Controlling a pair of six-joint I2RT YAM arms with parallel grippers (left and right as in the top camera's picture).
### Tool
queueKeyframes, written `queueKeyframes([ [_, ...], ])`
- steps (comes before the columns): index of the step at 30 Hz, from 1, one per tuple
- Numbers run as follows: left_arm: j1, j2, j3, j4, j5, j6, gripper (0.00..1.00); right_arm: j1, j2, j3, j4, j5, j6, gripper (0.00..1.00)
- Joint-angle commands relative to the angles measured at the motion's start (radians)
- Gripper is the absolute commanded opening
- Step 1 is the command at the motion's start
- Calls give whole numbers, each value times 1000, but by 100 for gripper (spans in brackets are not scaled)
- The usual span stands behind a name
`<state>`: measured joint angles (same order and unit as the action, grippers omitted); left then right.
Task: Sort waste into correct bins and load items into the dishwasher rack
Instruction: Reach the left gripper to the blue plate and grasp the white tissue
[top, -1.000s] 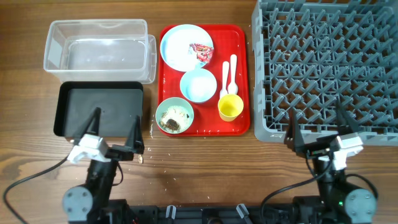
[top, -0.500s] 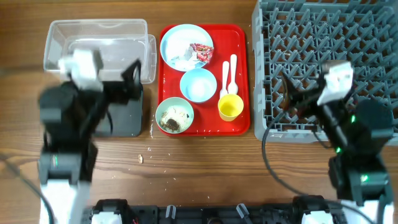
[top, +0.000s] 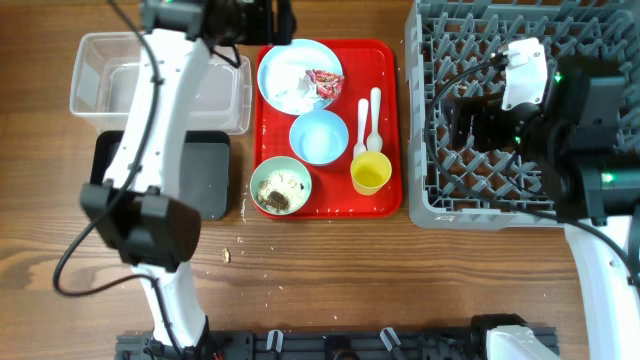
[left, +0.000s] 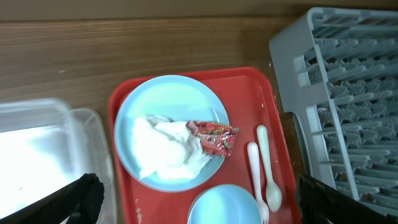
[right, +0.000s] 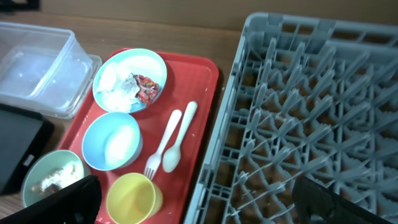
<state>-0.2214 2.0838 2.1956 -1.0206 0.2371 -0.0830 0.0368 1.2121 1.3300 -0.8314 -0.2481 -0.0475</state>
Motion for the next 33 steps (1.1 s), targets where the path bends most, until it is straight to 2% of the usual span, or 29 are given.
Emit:
queueKeyframes([
  [1,-30,75,30,15,28,23,100,5,26,24,-20,-24,122,100],
  [5,-42,141,30,50,22,24,100,5,44,23,-44,-24,123,100],
  [11,-48,274,30,123,-80,-5,100,5,48,23,-46,-24,127,100],
  [28,-134,467,28,132,-239,-4,100,5,48,23,-45,-24,129,100],
  [29,-134,479,28,133,-239,-4,98,5,48,23,-45,-24,129,100],
  [31,-134,498,28,135,-239,-3,86,5,48,23,-45,-24,129,100],
  [32,-135,502,28,135,-239,-3,77,5,48,23,-45,-24,129,100],
  [33,-135,510,28,135,-239,-3,59,5,48,23,-45,-24,129,100],
])
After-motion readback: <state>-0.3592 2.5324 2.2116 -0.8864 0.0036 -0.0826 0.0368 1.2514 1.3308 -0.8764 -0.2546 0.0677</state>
